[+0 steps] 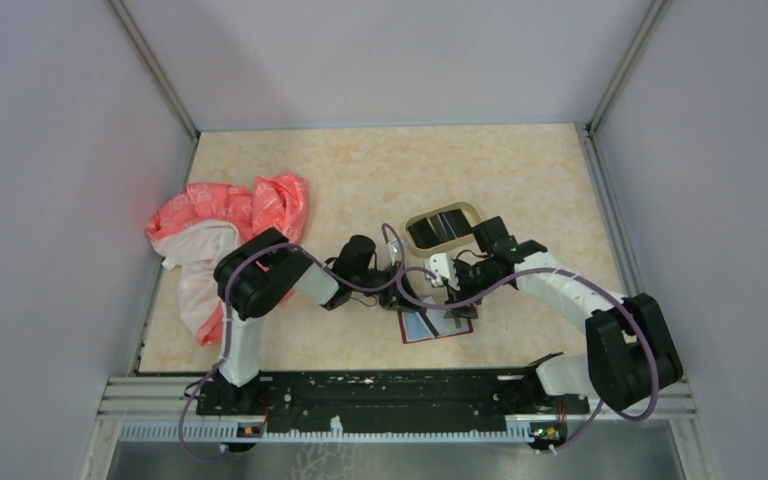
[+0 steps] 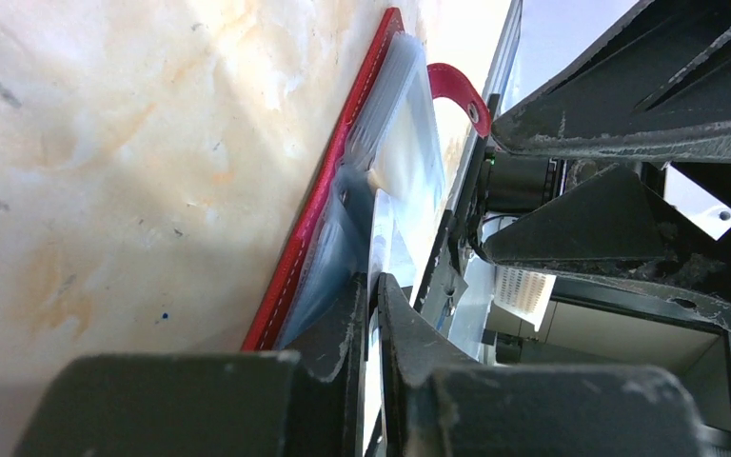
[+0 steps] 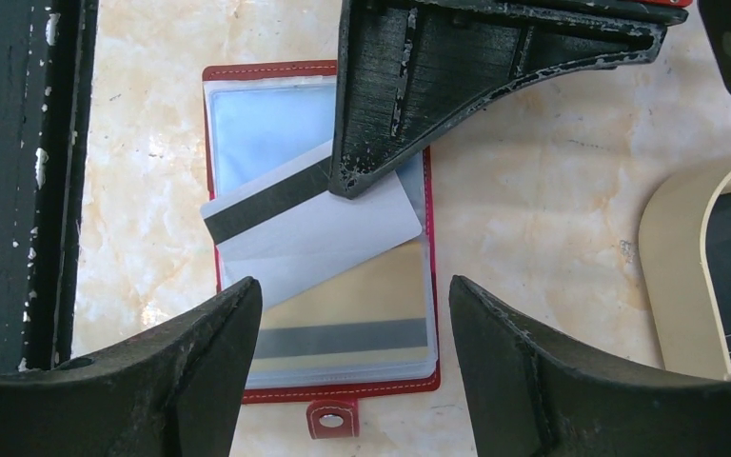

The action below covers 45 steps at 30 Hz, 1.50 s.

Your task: Put the credit cards into the card holder

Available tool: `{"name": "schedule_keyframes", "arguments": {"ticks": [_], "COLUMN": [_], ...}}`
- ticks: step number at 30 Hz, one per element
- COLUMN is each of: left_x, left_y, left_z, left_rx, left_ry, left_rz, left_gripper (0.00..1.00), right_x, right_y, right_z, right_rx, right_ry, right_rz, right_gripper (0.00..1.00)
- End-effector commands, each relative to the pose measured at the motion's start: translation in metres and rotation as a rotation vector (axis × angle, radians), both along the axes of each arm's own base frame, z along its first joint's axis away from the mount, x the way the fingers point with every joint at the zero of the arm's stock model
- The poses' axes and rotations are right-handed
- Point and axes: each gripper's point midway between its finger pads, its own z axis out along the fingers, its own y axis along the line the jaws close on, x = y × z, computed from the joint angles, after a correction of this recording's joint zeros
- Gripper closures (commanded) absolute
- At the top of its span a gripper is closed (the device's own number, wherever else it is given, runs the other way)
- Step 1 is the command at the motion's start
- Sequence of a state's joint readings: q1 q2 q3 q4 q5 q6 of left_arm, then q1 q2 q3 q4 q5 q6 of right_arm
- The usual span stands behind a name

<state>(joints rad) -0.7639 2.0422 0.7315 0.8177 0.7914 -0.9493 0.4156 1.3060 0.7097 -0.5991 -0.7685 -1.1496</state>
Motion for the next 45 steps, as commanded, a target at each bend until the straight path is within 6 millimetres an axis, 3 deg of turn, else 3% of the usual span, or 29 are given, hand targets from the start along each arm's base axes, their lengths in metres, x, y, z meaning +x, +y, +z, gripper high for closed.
{"name": "schedule_keyframes", "arguments": {"ticks": [1,17,30,45], "left_x": [-0.002,-0.001,0.005,0.003], "left_y": [-0.001,0.009,0.003,0.005], "left_z": [-0.011,-0.029,-0.028,-0.027], "left_rx": [0.038,0.168,0.19,0.23], "left_ry": [0.022,0.11,0.124,0.136], "left_rz": [-0.018,0.002,0.004,-0.028], "left_gripper": [0.89,0.9,0.9,0.9], "right_x": [0.01,0.011,0.0,0.001], "right_y": [0.003,-0.002,0.006,0.002], "right_z": [0.012,0.002,-0.009,-0.014], "right_rx": [0.026,-0.013,-0.052,-0.095], "right_ry": [-0.073,-0.098,-0.111,-0.144], "right_rz": [0.016,0.024,0.101,0.114], "right_gripper": [0.28,0.31,0.32,0.36]}}
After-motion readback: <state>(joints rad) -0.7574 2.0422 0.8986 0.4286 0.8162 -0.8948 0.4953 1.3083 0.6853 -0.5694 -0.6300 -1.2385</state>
